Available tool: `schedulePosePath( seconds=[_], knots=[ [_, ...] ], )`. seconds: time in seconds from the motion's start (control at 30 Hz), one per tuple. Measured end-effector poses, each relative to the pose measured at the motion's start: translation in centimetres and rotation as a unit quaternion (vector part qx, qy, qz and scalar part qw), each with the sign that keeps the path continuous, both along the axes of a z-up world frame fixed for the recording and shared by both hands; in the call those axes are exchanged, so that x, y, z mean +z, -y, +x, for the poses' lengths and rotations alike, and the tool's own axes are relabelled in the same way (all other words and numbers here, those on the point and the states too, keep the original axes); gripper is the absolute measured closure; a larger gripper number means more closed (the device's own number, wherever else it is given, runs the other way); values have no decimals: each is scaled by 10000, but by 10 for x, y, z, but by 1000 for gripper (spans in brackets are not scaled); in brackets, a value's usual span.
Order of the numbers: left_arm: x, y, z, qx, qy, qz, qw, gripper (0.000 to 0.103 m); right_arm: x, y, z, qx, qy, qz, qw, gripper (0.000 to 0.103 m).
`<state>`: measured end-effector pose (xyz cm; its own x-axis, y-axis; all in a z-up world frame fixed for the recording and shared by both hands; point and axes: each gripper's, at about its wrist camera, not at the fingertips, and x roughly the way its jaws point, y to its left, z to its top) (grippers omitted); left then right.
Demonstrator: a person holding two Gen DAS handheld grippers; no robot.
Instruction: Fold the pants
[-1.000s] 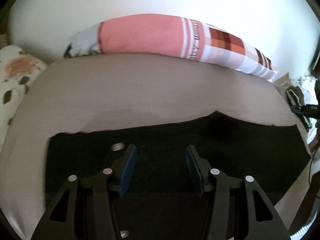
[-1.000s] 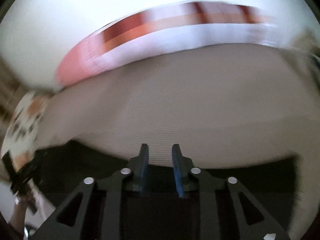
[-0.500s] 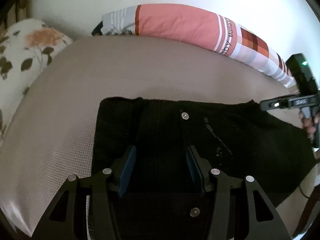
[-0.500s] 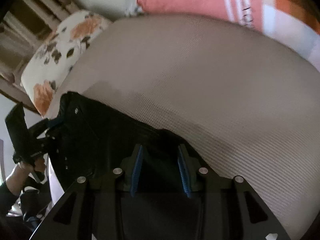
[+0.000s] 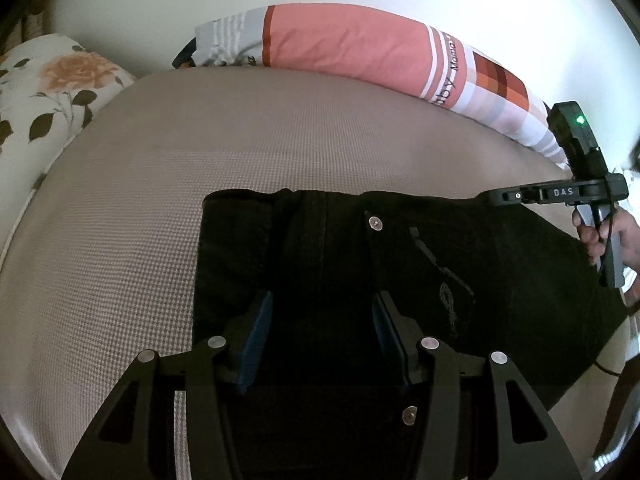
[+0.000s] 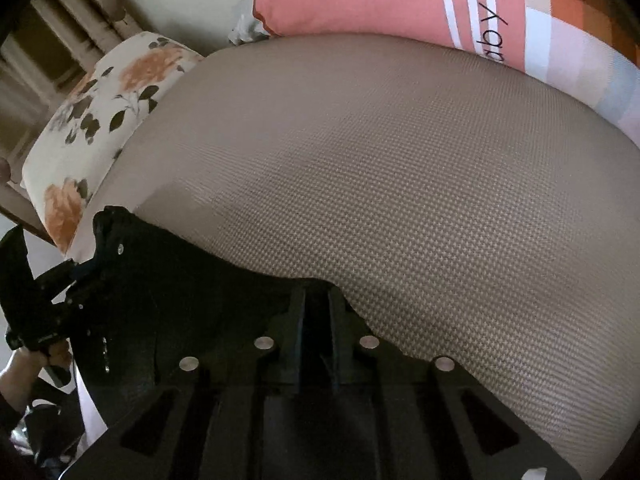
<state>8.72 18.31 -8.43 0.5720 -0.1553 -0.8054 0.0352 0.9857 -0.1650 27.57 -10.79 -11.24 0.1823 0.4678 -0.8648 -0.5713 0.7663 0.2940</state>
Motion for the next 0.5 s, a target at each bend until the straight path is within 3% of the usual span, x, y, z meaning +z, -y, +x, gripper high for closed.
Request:
schedulePosePath(
  seconds=[0.07, 0.23, 0.33, 0.4, 0.5],
  knots=[
    [0, 1, 2, 13, -7, 20, 10000, 50, 6, 1, -4, -91, 100, -69, 9999, 77],
    [10, 10, -1, 153, -23, 213, 9997, 50, 45, 30, -28, -463, 409, 278, 9977, 76],
    [23, 25, -7, 55, 126, 315, 9994, 47, 74, 70, -55, -791, 827, 514, 9921, 68],
    [31, 38, -12, -38, 237, 354, 9991, 42, 90, 103, -79, -1073, 1249, 617, 9844, 51],
    [40, 65, -17, -287, 333, 140, 9989, 38, 99, 153, -110, -1320, 1534, 371, 9786, 48]
  ],
)
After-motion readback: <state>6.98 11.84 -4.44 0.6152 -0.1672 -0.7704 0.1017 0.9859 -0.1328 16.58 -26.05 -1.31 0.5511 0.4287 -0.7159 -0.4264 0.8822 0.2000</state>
